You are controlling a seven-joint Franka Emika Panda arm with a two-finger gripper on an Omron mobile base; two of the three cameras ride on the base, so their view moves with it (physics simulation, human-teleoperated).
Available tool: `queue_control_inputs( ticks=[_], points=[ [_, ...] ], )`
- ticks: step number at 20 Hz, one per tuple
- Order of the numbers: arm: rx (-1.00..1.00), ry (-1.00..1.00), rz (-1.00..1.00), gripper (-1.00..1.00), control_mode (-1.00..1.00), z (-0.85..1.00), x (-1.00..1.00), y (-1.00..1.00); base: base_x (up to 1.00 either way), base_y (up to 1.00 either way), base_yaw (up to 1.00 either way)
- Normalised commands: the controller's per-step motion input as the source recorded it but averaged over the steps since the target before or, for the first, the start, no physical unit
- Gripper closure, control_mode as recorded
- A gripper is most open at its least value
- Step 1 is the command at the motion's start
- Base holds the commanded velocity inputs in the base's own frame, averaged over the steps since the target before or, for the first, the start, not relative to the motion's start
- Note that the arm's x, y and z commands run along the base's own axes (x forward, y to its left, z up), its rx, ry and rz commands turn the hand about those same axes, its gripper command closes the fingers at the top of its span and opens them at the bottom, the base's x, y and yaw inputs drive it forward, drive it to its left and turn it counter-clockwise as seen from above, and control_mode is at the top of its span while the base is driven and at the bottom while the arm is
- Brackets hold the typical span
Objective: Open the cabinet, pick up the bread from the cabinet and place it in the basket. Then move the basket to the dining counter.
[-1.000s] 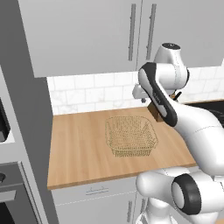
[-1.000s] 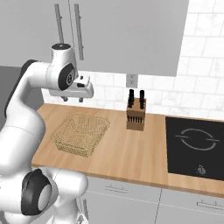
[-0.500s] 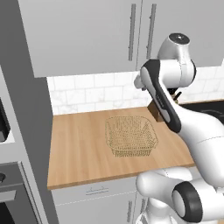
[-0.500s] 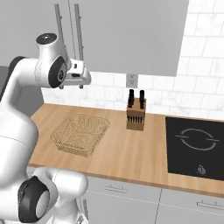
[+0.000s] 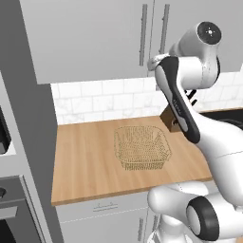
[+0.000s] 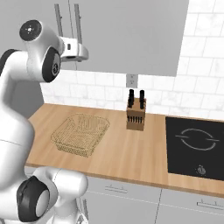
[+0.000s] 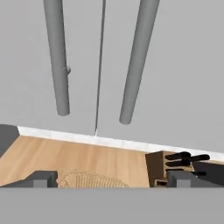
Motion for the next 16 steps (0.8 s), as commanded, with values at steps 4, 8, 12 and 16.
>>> queue_control_inputs(
  ticks=[4,8,12,16],
  points=[
    [0.00,-0.24,0.00,-1.00,-1.00,0.05,0.29,0.00,0.00,0.00,0.00],
    [0.02,-0.19,0.00,-1.00,-1.00,0.13,0.45,-0.03,0.00,0.00,0.00],
    [0.12,-0.01,0.00,-1.00,-1.00,0.03,0.69,-0.19,0.00,0.00,0.00],
    [0.13,0.00,0.00,-1.00,-1.00,0.00,0.82,-0.21,0.00,0.00,0.00]
  ],
)
